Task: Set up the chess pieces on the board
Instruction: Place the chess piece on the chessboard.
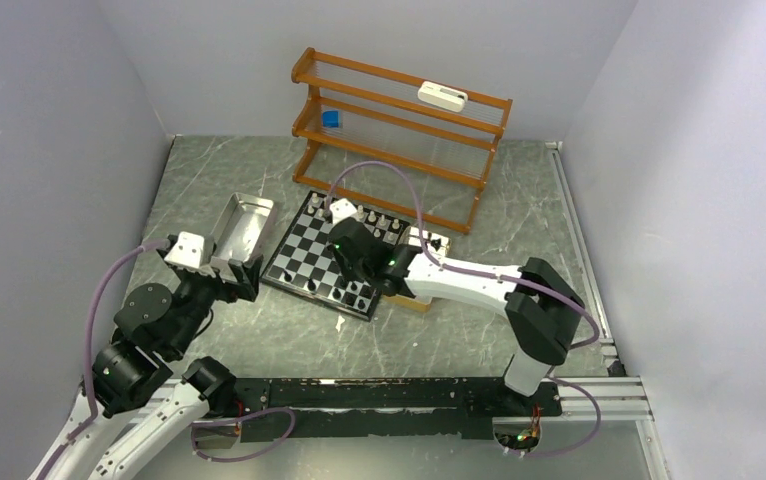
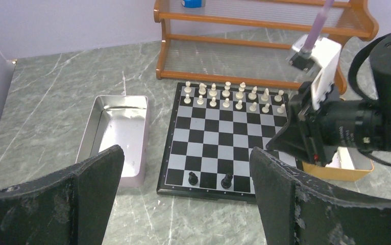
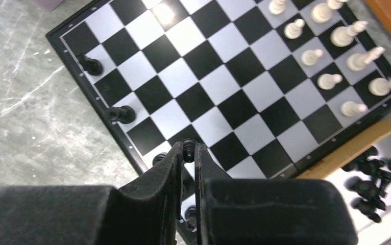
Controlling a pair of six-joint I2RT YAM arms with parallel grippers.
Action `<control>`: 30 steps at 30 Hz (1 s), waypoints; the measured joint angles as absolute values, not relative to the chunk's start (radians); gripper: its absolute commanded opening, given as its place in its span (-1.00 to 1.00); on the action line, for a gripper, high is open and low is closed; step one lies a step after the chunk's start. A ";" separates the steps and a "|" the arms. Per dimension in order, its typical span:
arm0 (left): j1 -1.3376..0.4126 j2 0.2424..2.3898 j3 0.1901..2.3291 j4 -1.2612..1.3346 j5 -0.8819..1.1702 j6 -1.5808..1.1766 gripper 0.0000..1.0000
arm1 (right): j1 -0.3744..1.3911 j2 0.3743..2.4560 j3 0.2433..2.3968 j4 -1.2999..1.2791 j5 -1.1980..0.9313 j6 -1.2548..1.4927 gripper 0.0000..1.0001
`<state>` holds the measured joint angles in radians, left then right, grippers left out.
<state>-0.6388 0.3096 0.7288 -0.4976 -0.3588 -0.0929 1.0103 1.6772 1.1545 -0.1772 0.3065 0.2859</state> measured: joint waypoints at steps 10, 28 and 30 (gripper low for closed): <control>-0.639 0.283 0.729 -0.497 -0.359 -0.093 0.95 | 1.077 1.811 1.257 -0.170 0.331 0.281 -0.73; -0.639 0.283 0.729 -0.497 -0.359 -0.093 0.95 | 1.082 1.927 1.296 -0.172 0.364 0.271 -0.72; -0.639 0.283 0.729 -0.497 -0.359 -0.093 0.95 | 1.082 1.934 1.296 -0.171 0.367 0.271 -0.72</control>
